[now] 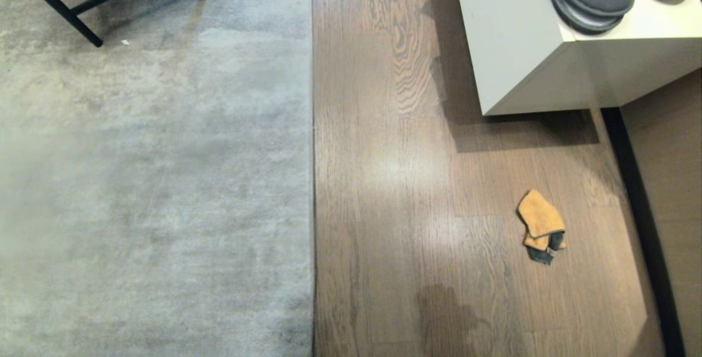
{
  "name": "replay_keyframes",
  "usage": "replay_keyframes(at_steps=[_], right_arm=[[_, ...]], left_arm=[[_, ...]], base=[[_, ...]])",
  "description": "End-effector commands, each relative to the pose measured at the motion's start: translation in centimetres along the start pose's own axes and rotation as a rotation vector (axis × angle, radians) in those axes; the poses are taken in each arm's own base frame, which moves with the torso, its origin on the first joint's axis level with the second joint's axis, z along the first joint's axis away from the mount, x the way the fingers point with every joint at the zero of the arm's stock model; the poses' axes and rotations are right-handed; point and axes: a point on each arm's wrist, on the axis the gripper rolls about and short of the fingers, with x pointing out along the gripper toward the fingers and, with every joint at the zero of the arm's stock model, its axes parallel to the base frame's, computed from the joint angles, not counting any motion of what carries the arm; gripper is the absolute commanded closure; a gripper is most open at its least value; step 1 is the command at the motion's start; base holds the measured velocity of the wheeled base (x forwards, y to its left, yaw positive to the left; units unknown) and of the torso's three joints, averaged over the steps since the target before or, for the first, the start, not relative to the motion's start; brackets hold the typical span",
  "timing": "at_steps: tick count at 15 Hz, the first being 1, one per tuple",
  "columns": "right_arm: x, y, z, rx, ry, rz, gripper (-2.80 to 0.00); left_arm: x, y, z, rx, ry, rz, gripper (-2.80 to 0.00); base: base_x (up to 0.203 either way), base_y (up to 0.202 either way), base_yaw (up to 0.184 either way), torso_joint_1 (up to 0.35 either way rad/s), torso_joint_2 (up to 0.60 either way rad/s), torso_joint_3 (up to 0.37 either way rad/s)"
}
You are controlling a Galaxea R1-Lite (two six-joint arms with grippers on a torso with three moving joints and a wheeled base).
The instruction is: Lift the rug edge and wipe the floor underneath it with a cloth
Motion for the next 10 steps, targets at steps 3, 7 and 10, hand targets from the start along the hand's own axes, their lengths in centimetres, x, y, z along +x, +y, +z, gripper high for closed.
replay_keyframes(at_steps=[3, 7, 10], right_arm=[[0.01, 0.00, 0.01, -0.001, 0.001, 0.001, 0.00], [0.01, 0.00, 0.01, -0.001, 0.001, 0.001, 0.00], [0.01, 0.00, 0.01, -0.001, 0.001, 0.001, 0.00]], left_arm=[[0.00, 0.00, 0.00, 0.000, -0.001, 0.000, 0.00], [0.00, 0.00, 0.00, 0.002, -0.001, -0.001, 0.00], [0.00, 0.00, 0.00, 0.000, -0.001, -0.001, 0.00]], base=[[0.000, 0.000, 0.000, 0.000, 0.00, 0.201], [0.000, 0.000, 0.000, 0.003, 0.00, 0.202], [0.000, 0.000, 0.000, 0.001, 0.00, 0.204]])
